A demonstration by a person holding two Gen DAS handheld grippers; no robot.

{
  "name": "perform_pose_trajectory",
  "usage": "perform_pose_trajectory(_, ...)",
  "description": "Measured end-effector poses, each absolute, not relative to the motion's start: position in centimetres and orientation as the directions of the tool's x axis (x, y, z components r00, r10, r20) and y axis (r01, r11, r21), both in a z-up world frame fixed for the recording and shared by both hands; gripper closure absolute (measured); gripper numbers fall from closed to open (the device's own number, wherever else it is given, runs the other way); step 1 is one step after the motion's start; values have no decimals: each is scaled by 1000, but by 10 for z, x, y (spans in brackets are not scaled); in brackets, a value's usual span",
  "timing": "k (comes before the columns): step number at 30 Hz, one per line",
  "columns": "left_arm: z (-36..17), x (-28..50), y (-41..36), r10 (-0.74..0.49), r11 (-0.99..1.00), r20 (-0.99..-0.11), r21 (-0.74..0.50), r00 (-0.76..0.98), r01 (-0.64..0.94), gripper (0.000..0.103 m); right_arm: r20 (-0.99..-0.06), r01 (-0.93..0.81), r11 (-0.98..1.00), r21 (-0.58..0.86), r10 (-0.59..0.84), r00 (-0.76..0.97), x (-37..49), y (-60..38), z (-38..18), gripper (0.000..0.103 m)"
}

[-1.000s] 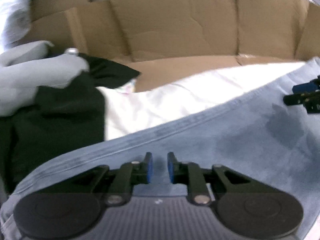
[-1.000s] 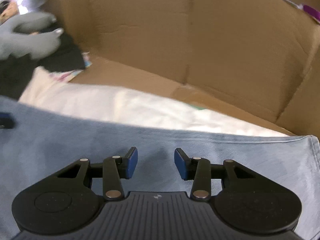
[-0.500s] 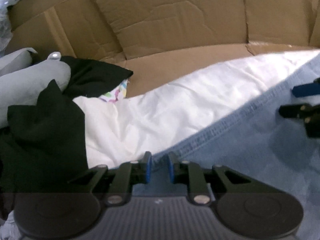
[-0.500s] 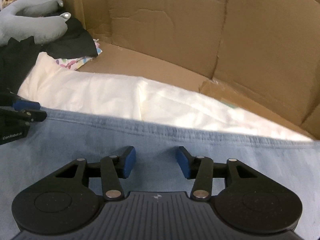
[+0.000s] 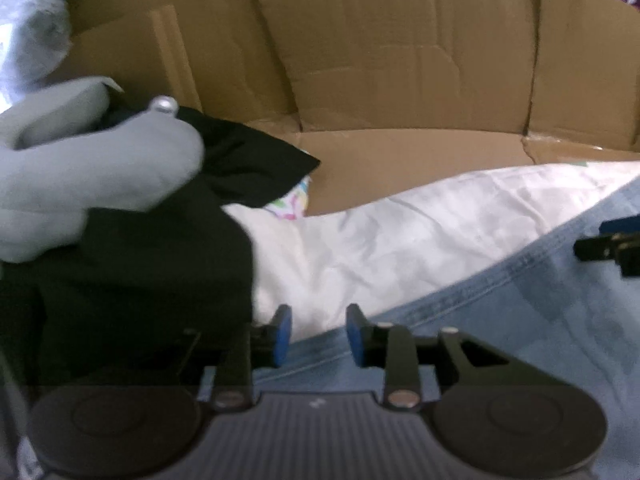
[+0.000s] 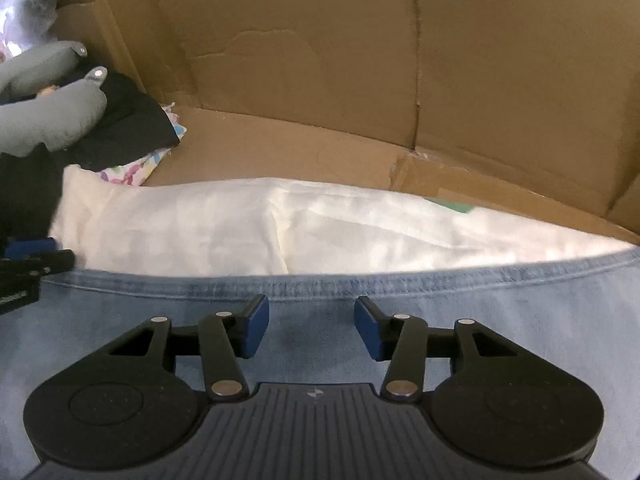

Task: Fold clothes

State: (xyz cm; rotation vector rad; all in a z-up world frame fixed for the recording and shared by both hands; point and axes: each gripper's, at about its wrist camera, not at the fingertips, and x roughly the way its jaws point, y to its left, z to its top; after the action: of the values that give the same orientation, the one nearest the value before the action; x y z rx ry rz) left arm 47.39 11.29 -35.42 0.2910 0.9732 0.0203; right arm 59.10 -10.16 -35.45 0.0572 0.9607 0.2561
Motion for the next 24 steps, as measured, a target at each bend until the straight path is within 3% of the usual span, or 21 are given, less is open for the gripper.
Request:
perform_pose_trajectory(5, -315, 445, 137, 159, 966, -811, 246, 563, 81, 65, -787, -229, 959, 167, 270, 555, 572, -110, -313, 49)
perform_pose_trajectory(8, -290, 421, 151, 169, 966, -800, 251, 575, 66, 56, -777, -252, 953, 170, 287, 560, 560, -115, -288, 49)
perform_pose_trajectory(16, -225, 347, 207, 221, 968, -794, 248, 567, -31, 53, -745, -325, 932, 161, 331, 580, 523, -123, -199, 48)
perform_pose_trajectory(24, -160, 280, 257, 251, 968, -787, 219, 564, -127, 50, -722, -278, 941, 195, 330, 608, 482, -135, -111, 47)
